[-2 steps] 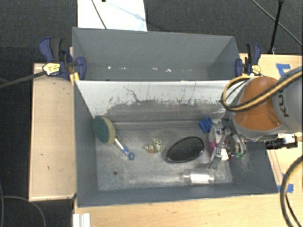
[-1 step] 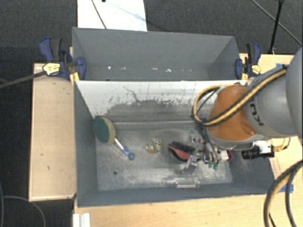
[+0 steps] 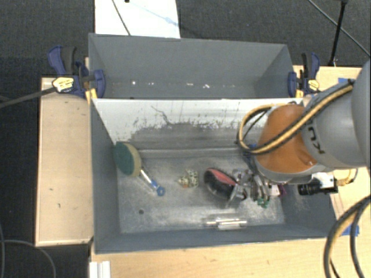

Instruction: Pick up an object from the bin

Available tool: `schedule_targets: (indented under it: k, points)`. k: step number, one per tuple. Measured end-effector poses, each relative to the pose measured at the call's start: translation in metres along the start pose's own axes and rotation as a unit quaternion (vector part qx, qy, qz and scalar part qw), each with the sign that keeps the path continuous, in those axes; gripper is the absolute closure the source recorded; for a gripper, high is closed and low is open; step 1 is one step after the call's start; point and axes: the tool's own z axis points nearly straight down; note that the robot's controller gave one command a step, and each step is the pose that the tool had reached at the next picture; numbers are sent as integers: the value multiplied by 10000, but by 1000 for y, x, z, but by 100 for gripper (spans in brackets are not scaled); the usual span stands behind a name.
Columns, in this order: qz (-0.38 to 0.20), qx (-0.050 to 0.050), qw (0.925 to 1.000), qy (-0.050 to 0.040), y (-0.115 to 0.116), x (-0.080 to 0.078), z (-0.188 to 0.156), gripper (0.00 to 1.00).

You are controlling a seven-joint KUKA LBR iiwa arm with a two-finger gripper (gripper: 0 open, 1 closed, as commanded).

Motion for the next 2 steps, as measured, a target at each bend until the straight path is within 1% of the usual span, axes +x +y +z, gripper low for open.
schedule_targets:
  k: [1, 2]
  points:
    - [-150, -5, 9999, -13, -16, -4, -126, 100]
    - [-192, -9, 9998, -26, -18, 7, -284, 100]
